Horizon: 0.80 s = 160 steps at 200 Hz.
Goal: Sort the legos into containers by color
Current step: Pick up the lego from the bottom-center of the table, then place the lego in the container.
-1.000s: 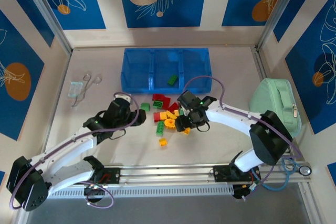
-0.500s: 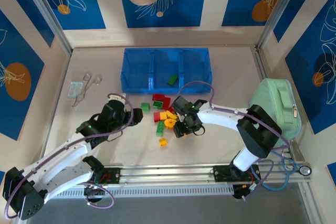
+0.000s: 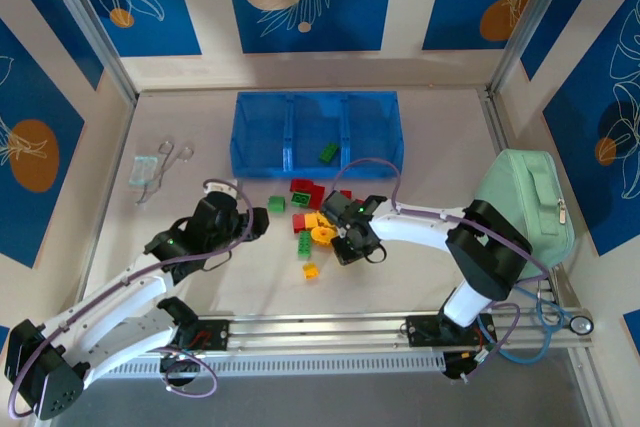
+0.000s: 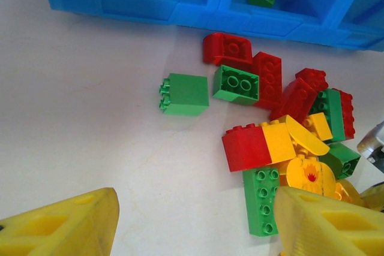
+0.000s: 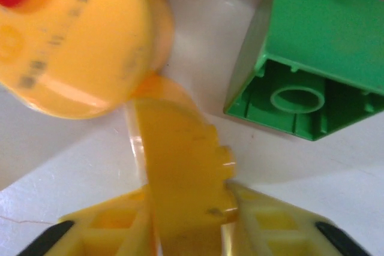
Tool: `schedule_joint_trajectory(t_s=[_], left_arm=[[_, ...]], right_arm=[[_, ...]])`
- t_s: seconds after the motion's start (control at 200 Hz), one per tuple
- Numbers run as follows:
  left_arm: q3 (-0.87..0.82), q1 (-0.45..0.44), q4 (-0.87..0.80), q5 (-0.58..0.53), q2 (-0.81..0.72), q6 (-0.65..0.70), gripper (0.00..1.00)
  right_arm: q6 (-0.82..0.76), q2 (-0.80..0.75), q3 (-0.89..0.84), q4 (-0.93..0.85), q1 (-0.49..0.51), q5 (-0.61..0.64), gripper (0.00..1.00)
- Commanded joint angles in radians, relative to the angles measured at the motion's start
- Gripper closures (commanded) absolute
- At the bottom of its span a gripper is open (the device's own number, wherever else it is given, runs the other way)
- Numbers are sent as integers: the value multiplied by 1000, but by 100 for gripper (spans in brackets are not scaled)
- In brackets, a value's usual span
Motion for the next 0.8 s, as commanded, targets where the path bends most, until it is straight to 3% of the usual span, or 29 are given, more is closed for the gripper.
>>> schedule_joint_trajectory(t_s=[0.0,0.155,0.4,0.63,0.795], left_arm=[[5,-6,-26,-31,-21,14,31],[11,-5,-40,-43,-37,16,32],[16,-5,-75,-59,-75,18,32],[24,-6,-146,-77,-113,-4,33],[35,-6,-216,-91,-143,-9,33]], right_arm=[[14,-26,33,-61,24,24,73],[19,-93,108,-143,63,58,76],[-10,-145,253,-162,35,60,77],[-99,31,514,-137,-56,30,77],[-144,224,802,-179,-99,0,78]])
